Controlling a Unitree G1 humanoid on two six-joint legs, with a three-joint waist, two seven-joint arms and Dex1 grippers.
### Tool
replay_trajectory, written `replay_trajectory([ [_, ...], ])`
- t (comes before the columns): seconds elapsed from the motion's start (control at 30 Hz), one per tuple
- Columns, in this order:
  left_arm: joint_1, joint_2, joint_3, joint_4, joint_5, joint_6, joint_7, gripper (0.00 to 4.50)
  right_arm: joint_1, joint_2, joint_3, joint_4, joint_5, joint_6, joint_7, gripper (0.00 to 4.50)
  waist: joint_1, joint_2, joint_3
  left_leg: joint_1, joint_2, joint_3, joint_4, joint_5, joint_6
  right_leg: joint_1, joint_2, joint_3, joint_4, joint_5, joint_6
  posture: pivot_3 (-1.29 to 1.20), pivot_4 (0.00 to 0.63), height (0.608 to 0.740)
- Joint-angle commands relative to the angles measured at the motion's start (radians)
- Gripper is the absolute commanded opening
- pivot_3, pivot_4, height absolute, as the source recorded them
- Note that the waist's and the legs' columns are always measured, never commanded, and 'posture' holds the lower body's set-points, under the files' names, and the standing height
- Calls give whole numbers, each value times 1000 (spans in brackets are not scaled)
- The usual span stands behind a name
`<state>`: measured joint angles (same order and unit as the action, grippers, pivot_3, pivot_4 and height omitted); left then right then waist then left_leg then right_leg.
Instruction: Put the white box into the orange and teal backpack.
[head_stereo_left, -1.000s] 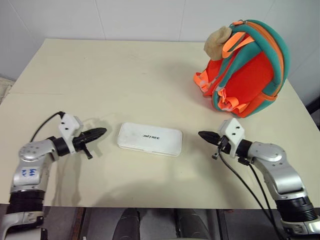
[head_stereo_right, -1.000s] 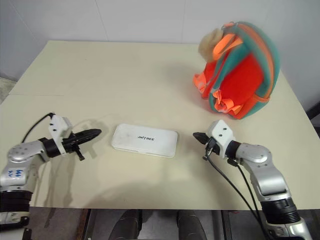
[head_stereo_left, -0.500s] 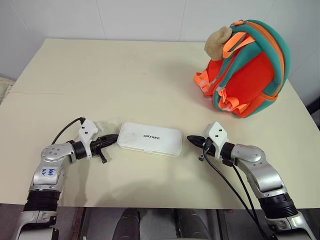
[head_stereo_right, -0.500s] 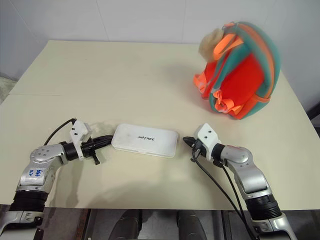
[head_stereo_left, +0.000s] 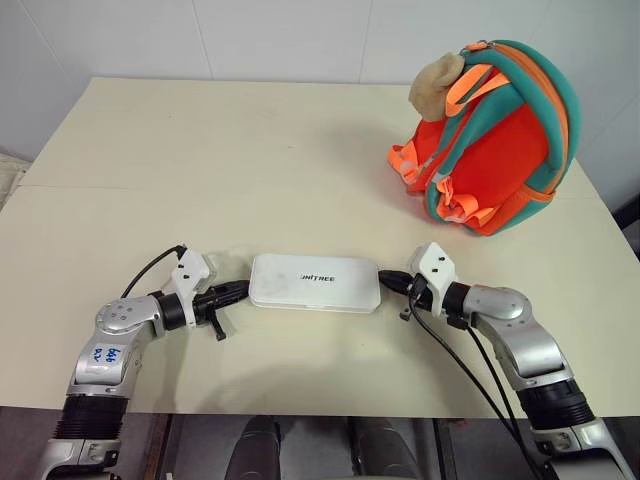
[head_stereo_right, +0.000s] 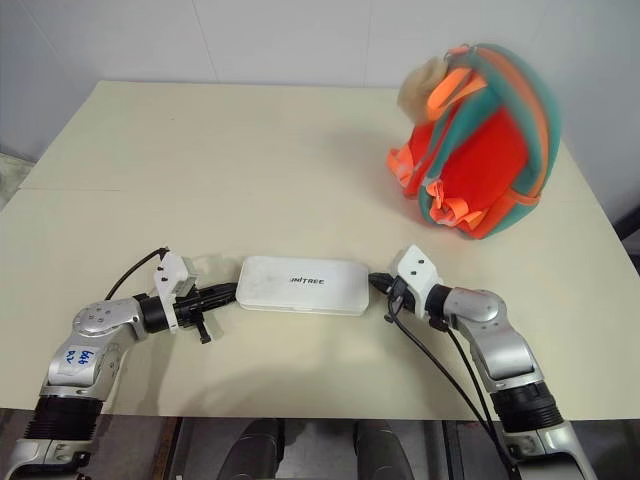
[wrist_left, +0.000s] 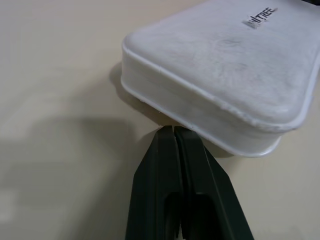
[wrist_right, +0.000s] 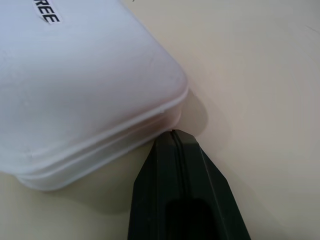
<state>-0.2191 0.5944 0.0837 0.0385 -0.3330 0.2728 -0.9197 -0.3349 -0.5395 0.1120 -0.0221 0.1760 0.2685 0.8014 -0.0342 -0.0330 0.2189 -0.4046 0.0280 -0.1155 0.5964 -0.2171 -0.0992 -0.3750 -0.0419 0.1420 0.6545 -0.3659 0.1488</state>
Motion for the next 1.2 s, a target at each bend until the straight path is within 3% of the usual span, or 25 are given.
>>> replay_trajectory([
  [0.03,26,-10,-12,-54,-22,15,-5,38,-27,-18,-16,33,-5,-55,29,0,0,0,0,0,0,0,0,0,0,0,0,0,0,0,0,0,150,740],
  [0.37,63,0,-1,-90,14,12,54,38,-40,-28,-24,62,-5,-91,58,0,0,0,0,0,0,0,0,0,0,0,0,0,0,0,0,0,150,740],
  [0.63,35,75,29,-18,57,-14,78,38,-13,-91,-80,36,11,-70,59,0,-1,0,0,1,0,0,0,0,0,0,0,0,0,0,0,0,150,740],
  [0.73,36,126,33,-5,34,30,34,654,2,-133,-122,21,47,-40,92,604,-6,0,0,0,0,0,0,0,0,0,0,0,0,0,0,0,150,740],
  [1.1,-65,204,68,76,-110,278,-94,4026,22,-232,-194,-156,211,179,178,4356,-22,0,0,2,0,0,0,1,1,1,1,0,1,0,-1,0,150,740],
  [1.17,-88,222,64,67,-165,372,-139,4491,16,-238,-195,-199,249,243,178,4500,-23,0,0,2,0,0,0,1,1,1,1,0,1,1,-1,0,150,740],
  [1.2,-90,231,62,58,-183,404,-160,4491,14,-241,-196,-219,270,274,180,4500,-23,0,0,1,0,0,0,1,1,1,1,0,1,1,-1,0,150,740],
])
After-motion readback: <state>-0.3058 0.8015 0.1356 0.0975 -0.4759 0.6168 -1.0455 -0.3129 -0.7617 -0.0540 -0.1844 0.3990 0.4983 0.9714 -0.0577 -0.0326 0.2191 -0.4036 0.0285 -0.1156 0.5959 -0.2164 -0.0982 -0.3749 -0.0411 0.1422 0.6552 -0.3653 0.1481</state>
